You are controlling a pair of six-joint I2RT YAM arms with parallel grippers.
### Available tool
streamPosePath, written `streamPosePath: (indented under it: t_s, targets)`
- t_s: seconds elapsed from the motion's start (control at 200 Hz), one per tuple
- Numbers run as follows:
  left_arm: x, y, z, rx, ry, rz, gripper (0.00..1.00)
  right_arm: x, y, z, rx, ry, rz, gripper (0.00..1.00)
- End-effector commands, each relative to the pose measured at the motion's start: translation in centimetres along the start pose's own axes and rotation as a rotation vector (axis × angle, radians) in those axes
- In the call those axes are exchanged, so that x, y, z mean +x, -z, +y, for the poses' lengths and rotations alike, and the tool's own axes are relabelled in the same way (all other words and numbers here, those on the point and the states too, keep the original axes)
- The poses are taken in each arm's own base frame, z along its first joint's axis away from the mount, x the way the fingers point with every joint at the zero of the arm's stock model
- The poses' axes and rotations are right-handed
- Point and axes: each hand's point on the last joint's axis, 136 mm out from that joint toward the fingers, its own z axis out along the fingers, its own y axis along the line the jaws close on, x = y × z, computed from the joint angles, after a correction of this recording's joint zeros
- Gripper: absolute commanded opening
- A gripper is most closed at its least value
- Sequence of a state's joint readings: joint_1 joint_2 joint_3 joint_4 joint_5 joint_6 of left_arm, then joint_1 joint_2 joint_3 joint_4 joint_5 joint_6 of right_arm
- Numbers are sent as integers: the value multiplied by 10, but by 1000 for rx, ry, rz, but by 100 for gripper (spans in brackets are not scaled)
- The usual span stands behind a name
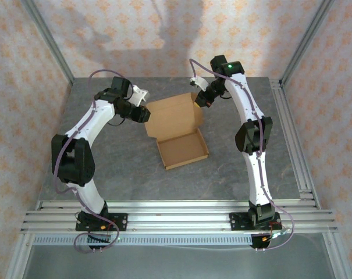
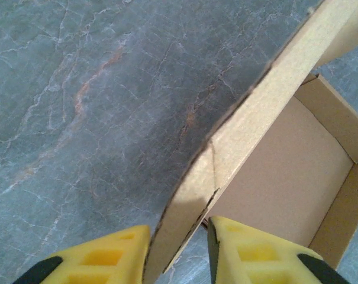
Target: Fold the paper box
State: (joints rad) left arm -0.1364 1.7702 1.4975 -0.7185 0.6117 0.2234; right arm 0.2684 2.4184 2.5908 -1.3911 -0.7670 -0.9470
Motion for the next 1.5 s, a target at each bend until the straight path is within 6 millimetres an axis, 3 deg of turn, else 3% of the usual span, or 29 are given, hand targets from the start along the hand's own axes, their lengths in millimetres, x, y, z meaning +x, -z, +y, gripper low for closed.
streamPosePath:
  t_s: [0.0,0.145,0.51,0.681,0.866,0.981,1.186,1.496]
  targets:
    - [0,-1,-1,18,10,8,30,-5,17,8,28,26,-4,0]
    - [5,-2,-1,20,4,25,34,-7,16,7,30,23,-10,0]
    - [13,-5,-3,37,8,53,22,-6,18,4,46,15,-7,0]
    - [15,-9,-2,43,22,64,25,-8,18,4,44,16,-15,0]
    - [15,-11,-3,56,20,68,14,-7,21,4,56,15,-9,0]
    - [17,-13,-2,55,36,81,0,-9,22,4,58,21,-17,0]
    - [3,-7,1,21,66,-5,0,-20,30,0,98,0,-55,0]
    - [-36,11,12,-103,101,-154,0,-36,39,-17,262,-53,-151,0]
